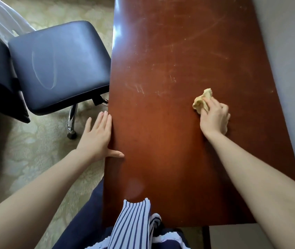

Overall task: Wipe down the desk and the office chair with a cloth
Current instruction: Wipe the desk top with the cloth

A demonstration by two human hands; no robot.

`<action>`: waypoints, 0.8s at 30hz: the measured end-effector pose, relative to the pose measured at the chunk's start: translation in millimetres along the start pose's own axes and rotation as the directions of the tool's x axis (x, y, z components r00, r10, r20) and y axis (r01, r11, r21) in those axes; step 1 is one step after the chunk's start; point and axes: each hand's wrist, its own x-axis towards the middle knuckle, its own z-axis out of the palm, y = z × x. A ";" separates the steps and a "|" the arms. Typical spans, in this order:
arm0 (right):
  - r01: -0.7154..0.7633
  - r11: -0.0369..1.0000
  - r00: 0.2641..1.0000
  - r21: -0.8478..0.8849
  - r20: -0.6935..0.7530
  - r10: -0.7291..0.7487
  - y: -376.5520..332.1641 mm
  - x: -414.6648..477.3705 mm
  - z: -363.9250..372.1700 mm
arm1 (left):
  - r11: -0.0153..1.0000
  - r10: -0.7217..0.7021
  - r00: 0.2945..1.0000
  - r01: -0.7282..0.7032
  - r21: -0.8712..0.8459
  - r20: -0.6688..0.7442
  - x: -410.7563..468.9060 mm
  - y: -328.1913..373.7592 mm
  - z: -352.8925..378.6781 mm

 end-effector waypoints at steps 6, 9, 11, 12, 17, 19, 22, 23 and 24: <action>-0.147 0.987 0.979 -0.068 0.135 0.155 -84.9 20.5 31.9 | 0.996 0.088 0.995 -0.088 -0.001 0.044 4.4 -14.3 -5.3; -0.006 0.997 0.959 -0.074 0.284 0.027 -117.7 21.8 46.6 | 0.986 0.165 0.984 -0.166 -0.002 0.066 5.3 -22.6 -8.7; 0.088 0.995 0.938 -0.050 0.341 -0.066 -140.9 17.7 56.1 | 0.977 0.212 0.976 -0.212 -0.005 0.046 8.0 -32.4 -9.7; 0.136 0.990 0.926 -0.037 0.360 -0.114 -151.7 14.2 60.3 | 0.972 0.233 0.972 -0.233 -0.009 0.024 10.3 -38.4 -9.8; 0.382 0.923 0.849 0.042 0.379 -0.369 -179.7 -34.7 73.5 | 0.935 0.355 0.935 -0.356 -0.005 -0.020 19.1 -70.1 -3.6; 0.419 0.903 0.838 0.097 0.340 -0.426 -178.5 -58.8 73.1 | 0.920 0.392 0.920 -0.392 -0.010 -0.026 23.3 -79.5 -2.7; 0.467 0.871 0.823 0.151 0.287 -0.491 -170.9 -94.9 65.7 | 0.909 0.408 0.911 -0.412 -0.065 -0.066 25.5 -93.9 -4.3; 0.496 0.854 0.805 0.158 0.285 -0.520 -167.5 -107.6 63.4 | 0.908 0.405 0.910 -0.412 -0.082 -0.084 24.9 -99.5 -5.2; 0.531 0.832 0.780 0.162 0.289 -0.554 -162.9 -119.8 61.0 | 0.907 0.401 0.911 -0.410 -0.095 -0.100 24.3 -104.6 -6.0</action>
